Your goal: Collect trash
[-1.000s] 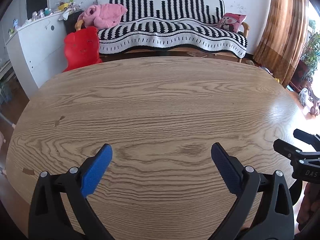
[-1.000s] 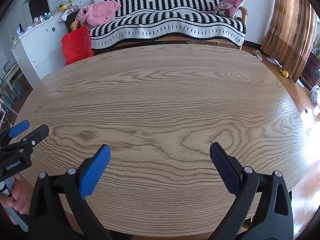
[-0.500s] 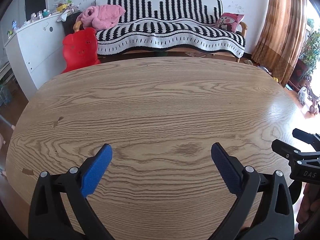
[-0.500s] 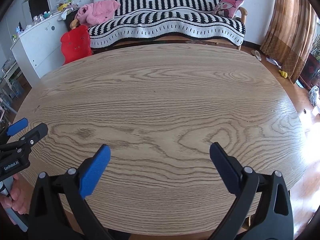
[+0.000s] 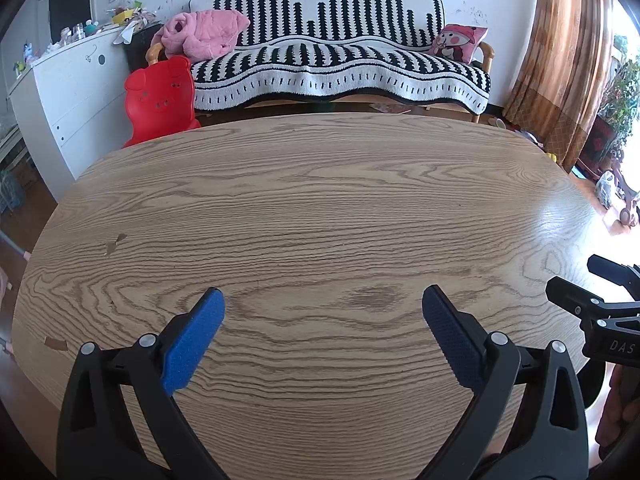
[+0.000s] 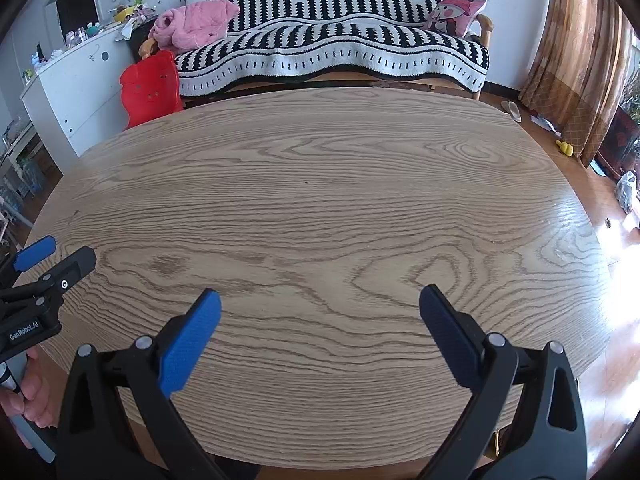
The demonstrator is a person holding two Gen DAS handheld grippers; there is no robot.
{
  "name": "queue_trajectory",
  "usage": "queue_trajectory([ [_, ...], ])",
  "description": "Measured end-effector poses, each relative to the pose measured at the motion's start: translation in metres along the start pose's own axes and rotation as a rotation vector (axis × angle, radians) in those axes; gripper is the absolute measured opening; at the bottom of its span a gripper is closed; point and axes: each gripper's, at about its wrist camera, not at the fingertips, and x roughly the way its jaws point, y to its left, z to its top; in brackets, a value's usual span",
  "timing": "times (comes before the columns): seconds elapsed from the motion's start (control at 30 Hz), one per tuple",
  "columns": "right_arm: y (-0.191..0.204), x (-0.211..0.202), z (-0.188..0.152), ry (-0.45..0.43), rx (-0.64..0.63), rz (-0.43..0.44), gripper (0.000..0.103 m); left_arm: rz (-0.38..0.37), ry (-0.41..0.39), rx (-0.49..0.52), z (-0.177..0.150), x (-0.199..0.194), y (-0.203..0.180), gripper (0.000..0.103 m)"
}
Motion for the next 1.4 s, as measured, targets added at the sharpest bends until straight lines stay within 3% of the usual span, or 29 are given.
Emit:
queue_trajectory([
  [1.4,0.0001,-0.0005,-0.0006,0.001,-0.003,-0.004,0.096,0.004,0.021,-0.008,-0.0077,0.0019,0.0075,0.096],
])
